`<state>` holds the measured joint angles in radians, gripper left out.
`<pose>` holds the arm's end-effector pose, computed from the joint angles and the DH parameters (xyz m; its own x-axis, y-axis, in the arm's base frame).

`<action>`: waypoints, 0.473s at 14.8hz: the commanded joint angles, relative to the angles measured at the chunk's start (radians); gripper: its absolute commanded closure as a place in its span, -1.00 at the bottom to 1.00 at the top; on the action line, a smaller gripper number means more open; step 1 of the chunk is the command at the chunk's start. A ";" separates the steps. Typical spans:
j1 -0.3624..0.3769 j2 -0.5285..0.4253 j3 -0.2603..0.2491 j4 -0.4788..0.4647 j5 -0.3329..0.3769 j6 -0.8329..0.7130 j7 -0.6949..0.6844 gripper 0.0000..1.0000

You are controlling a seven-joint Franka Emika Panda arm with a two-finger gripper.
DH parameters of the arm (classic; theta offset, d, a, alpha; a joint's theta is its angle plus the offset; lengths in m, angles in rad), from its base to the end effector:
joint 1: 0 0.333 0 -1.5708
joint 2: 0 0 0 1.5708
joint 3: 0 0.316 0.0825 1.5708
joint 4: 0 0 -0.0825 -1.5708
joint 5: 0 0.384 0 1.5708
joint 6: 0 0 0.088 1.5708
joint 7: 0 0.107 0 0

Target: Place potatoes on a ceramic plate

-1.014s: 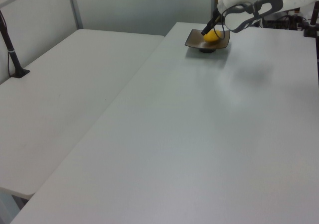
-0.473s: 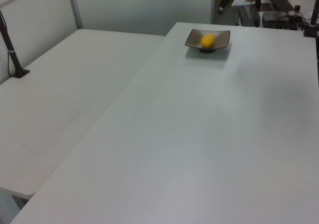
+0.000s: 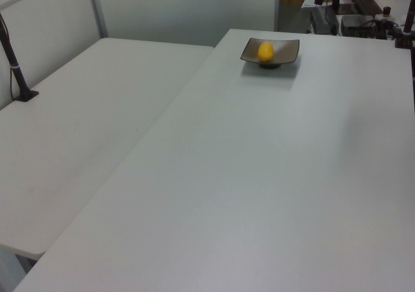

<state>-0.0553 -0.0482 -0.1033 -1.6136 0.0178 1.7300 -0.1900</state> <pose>0.5482 -0.0875 0.6459 0.9858 0.0300 0.1649 0.0290 -0.9995 0.0085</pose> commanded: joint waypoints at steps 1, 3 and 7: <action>0.120 -0.071 -0.007 -0.038 0.014 -0.124 0.136 -1.00; 0.156 -0.079 0.007 -0.043 0.014 -0.145 0.188 -1.00; 0.172 -0.070 0.054 -0.060 0.018 -0.127 0.215 -1.00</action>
<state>0.1115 -0.1016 -0.0730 -1.6248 0.0216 1.5893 0.0073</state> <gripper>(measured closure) 0.000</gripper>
